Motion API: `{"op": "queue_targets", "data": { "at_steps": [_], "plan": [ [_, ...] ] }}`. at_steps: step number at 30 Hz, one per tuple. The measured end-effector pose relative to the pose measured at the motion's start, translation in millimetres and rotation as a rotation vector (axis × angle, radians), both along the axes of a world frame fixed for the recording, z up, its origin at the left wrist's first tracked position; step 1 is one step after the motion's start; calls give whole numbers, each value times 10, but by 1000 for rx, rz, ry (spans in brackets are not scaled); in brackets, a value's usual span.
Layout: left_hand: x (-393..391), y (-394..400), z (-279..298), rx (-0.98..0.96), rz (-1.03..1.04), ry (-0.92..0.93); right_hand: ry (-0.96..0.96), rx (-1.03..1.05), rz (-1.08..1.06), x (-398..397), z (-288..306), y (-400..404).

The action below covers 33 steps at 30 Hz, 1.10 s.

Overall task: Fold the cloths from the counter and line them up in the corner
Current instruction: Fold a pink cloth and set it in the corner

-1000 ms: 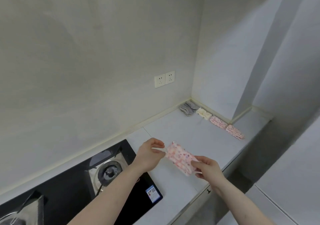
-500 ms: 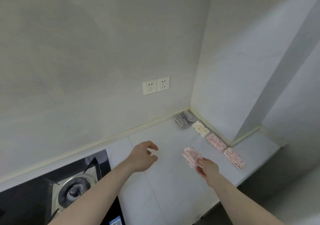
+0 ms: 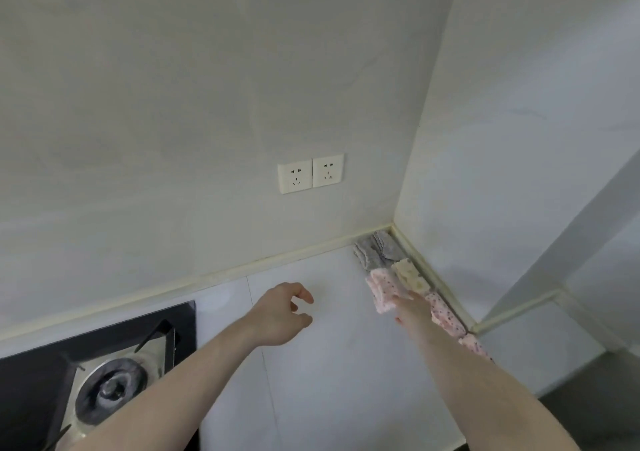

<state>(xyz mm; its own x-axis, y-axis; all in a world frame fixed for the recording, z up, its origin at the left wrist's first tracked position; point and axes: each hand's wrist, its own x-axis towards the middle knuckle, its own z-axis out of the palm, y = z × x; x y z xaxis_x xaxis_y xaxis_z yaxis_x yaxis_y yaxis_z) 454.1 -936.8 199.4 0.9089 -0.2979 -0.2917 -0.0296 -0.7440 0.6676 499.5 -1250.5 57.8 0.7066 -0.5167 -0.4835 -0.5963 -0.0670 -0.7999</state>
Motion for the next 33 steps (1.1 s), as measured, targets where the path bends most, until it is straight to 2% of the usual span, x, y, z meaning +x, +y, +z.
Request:
{"op": "queue_targets", "data": {
  "at_steps": [3,4,6,9,15,24,26,28,33],
  "plan": [
    [102,-45,-11,19,9,9,-45,-512,467,16,-207,-44],
    [131,-54,-18,25,13,16,-47,-603,598,10,-264,-30],
    [176,-63,-25,38,19,35,76,-618,742,4,-349,14],
    [215,-83,-29,46,27,58,239,-668,846,-5,-453,62],
    [209,-73,-82,40,48,93,423,-681,894,43,-575,43],
    [57,93,-128,21,95,102,376,-677,823,202,-369,39],
    [-31,172,-103,8,110,83,317,-707,817,111,-320,141],
    [-159,285,-70,-19,147,65,181,-720,828,-6,-267,326],
    [-649,874,-91,-18,262,2,-121,-582,940,-352,-24,1218]
  ]
}}
